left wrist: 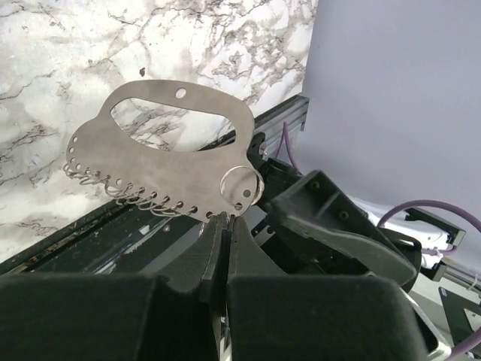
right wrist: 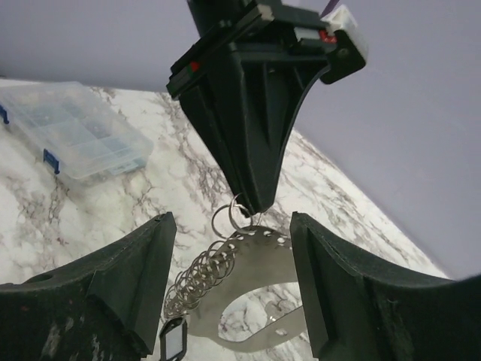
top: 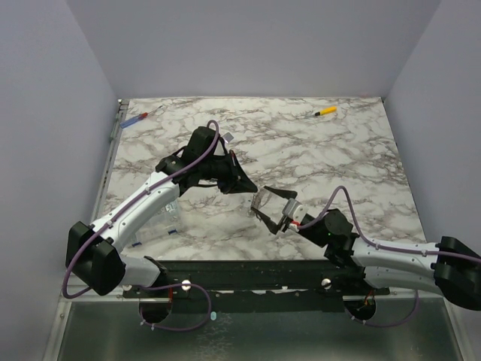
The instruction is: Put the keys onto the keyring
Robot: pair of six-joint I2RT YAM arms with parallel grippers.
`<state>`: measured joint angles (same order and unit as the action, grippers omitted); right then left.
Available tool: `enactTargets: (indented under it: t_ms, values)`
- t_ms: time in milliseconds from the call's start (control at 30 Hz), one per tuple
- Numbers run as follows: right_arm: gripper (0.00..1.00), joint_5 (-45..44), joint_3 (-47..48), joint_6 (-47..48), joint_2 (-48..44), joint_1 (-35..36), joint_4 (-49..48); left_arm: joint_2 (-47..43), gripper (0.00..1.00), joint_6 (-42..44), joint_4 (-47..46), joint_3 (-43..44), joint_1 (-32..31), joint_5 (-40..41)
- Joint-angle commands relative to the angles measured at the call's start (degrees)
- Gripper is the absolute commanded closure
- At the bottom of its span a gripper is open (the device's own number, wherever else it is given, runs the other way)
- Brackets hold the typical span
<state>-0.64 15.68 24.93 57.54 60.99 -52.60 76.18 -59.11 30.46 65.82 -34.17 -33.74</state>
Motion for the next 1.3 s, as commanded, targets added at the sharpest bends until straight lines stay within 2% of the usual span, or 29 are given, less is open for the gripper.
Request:
enactTargets:
  t_ms: [0,67,233,433,800,1133,1267]
  values:
    - [0.29,-3.74,0.27,0.81,-1.86,0.36,-6.91,-1.13,1.00,-0.14,-1.37,-0.69,0.67,-1.85]
    - [0.30,-3.55,-0.13,1.02,-2.98,0.36,-5.41,-1.16,1.00,-0.05,-1.40,-0.78,0.85,-1.90]
    - [0.44,-2.29,-0.46,3.00,-5.39,0.36,1.45,-0.85,1.00,-0.05,-1.49,-0.48,1.13,-2.18]
    - [0.56,-3.28,-1.00,9.10,-6.21,2.33,5.51,-0.60,1.00,-0.53,-1.83,-0.43,1.30,-2.21]
    - [0.58,-13.05,1.02,20.09,5.05,5.10,-1.41,-1.18,1.00,-2.09,-3.57,-1.75,1.39,-2.89]
    - [0.60,-10.95,-0.06,19.97,1.26,5.50,-2.13,-1.31,1.00,-2.24,-4.50,-2.45,1.65,-3.35]
    - [0.61,-11.78,0.21,20.43,2.98,5.56,-3.54,-1.35,1.00,-2.37,-4.79,-2.58,1.68,-3.44]
